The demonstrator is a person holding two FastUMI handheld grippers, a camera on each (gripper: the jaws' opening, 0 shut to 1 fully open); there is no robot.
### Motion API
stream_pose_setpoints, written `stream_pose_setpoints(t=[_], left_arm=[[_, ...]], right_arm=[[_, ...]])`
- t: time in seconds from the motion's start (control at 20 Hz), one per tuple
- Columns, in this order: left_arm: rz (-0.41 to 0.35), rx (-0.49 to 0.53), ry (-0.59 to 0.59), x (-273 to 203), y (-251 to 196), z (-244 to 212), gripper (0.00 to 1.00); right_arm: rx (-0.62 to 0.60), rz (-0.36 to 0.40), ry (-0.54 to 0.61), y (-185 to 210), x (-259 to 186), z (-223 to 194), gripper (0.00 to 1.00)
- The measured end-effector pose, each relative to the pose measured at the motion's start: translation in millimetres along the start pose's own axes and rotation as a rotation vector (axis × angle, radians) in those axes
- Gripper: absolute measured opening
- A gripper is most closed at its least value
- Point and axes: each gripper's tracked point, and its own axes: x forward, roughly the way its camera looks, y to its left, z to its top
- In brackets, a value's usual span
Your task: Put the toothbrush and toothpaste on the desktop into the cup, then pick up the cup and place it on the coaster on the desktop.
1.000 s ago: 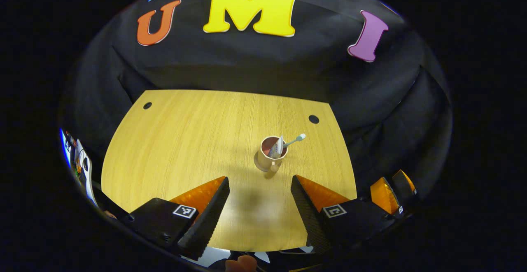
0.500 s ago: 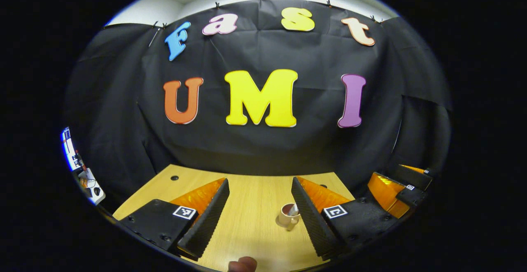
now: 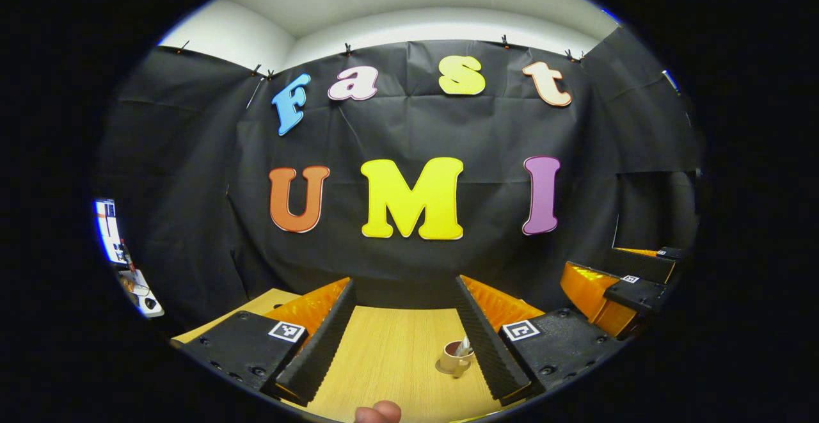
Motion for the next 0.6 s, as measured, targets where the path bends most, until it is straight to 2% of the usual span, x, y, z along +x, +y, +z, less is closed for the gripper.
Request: stream_pose_setpoints(t=[0.6], left_arm=[[0.005, -0.037, 0.042, 3, -1, -11, 0.96]], right_arm=[[0.001, 0.002, -0.016, -4, -1, 3, 1.0]])
